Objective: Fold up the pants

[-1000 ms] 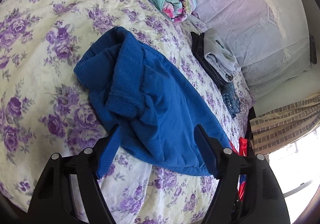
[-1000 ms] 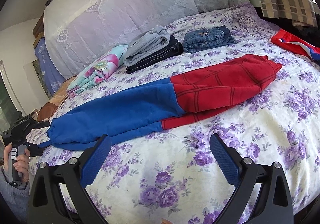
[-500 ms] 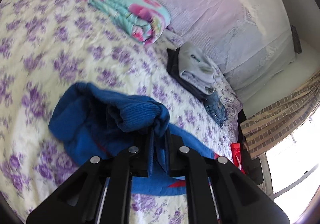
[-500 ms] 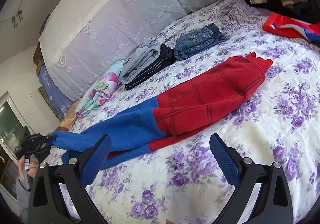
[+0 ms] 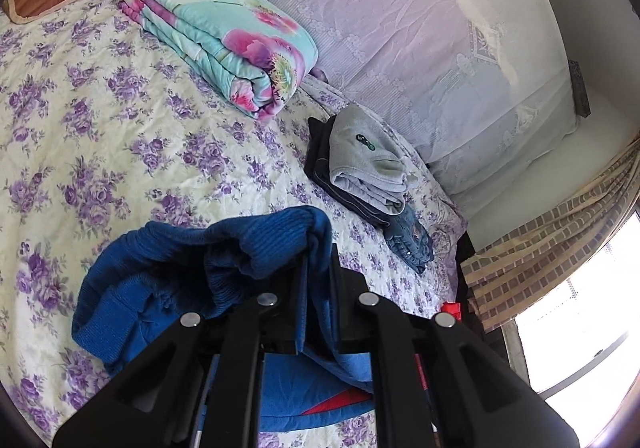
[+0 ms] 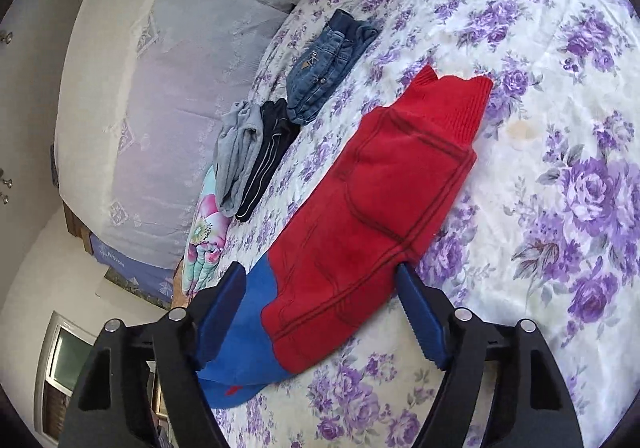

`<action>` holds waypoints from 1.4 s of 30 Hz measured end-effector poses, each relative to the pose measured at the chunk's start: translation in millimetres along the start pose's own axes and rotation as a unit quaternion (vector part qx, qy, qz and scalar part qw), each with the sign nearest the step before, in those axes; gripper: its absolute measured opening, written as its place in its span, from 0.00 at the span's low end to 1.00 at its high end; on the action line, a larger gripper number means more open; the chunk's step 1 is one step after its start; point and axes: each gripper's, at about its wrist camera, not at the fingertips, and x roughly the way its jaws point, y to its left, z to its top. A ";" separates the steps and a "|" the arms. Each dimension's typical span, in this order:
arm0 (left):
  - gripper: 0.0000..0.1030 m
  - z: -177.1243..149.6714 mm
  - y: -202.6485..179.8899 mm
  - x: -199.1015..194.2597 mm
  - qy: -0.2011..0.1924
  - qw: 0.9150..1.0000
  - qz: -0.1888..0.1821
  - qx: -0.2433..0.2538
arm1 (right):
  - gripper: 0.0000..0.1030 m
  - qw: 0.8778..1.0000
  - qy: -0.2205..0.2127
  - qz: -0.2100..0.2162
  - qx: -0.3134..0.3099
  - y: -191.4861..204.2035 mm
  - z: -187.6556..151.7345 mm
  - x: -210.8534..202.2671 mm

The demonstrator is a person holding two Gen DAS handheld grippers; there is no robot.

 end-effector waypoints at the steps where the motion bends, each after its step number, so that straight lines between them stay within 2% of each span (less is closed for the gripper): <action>1: 0.08 -0.3 1.4 -0.7 0.000 1.000 0.001 0.000 | 0.63 1.000 0.005 -0.002 0.003 -3.1 0.0 2.1; 2: 0.08 -0.7 3.4 -0.9 0.002 1.000 0.001 -0.001 | 0.60 1.000 0.008 -0.008 0.006 -6.7 1.1 4.7; 3: 0.08 -1.4 6.2 -1.1 0.004 1.000 0.001 -0.002 | 0.51 1.000 0.008 -0.012 0.007 -8.9 0.3 3.0; 7: 0.08 -5.4 14.1 -0.8 0.008 1.000 0.006 -0.005 | 0.50 1.000 0.004 -0.014 0.024 -19.1 0.7 -10.5; 11: 0.08 -8.1 17.8 0.3 0.009 1.000 0.005 -0.007 | 0.48 1.000 0.006 -0.018 0.020 -18.4 6.8 2.5; 12: 0.08 -8.6 19.3 -0.4 0.008 1.000 0.003 -0.010 | 0.43 1.000 0.004 -0.017 0.018 -18.2 5.5 3.1; 13: 0.08 -9.3 20.4 -1.4 0.007 1.000 0.003 -0.012 | 0.30 1.000 0.002 -0.017 0.016 -18.5 6.9 6.4; 15: 0.08 -9.7 23.4 -3.8 0.006 1.000 0.004 -0.016 | 0.16 1.000 -0.004 -0.017 0.018 -23.3 1.3 1.6; 18: 0.08 -8.0 24.2 -6.7 0.007 1.000 0.003 -0.018 | 0.08 1.000 -0.019 0.000 0.020 -26.6 -2.8 -12.0; 21: 0.08 -3.6 15.3 -5.8 0.006 1.000 0.007 -0.003 | 0.06 0.999 -0.031 0.008 -0.017 -9.1 1.2 -25.9; 25: 0.08 12.9 -2.2 5.2 -0.001 1.000 0.014 0.022 | 0.06 0.997 -0.042 0.026 -0.066 25.8 31.2 -24.2; 28: 0.08 38.1 -8.4 20.5 -0.015 0.999 0.019 0.022 | 0.05 0.994 -0.046 0.032 -0.092 49.3 64.9 -4.8; 32: 0.08 79.6 -7.7 54.8 -0.020 0.999 0.025 0.004 | 0.05 0.993 -0.050 0.028 -0.100 75.0 128.7 44.5; 33: 0.08 94.6 -6.9 73.3 -0.012 0.999 0.039 0.007 | 0.06 0.994 -0.044 0.016 -0.102 80.1 148.5 66.0; 34: 0.08 105.2 -2.8 88.8 -0.008 0.998 0.055 0.007 | 0.11 0.994 -0.044 0.002 -0.103 82.7 162.3 83.4; 35: 0.14 113.0 4.8 103.9 -0.003 0.997 0.073 -0.003 | 0.14 0.993 -0.050 -0.027 -0.103 82.7 180.2 102.3; 36: 0.18 118.3 16.3 120.8 0.013 0.996 0.091 -0.020 | 0.23 0.992 -0.051 -0.051 -0.103 81.3 192.3 114.9; 37: 0.23 118.7 28.2 132.3 0.032 0.993 0.104 -0.039 | 0.28 0.992 -0.057 -0.062 -0.093 77.2 201.5 121.0; 38: 0.24 113.5 41.5 137.4 0.044 0.991 0.109 -0.063 | 0.32 0.994 -0.067 -0.051 -0.077 72.2 201.5 117.2; 39: 0.25 108.1 46.7 135.9 0.046 0.991 0.102 -0.066 | 0.43 0.995 -0.072 -0.034 -0.067 67.1 197.0 109.6; 40: 0.35 101.2 48.7 131.5 0.047 0.993 0.096 -0.057 | 0.50 0.994 -0.076 -0.026 -0.068 63.1 190.5 102.0; 41: 0.49 94.6 49.1 125.2 0.047 0.993 0.097 -0.043 | 0.53 0.993 -0.079 -0.032 -0.078 58.4 181.2 90.4; 42: 0.55 85.8 49.2 114.2 0.040 0.993 0.108 -0.028 | 0.56 0.992 -0.079 -0.044 -0.087 54.3 170.3 80.3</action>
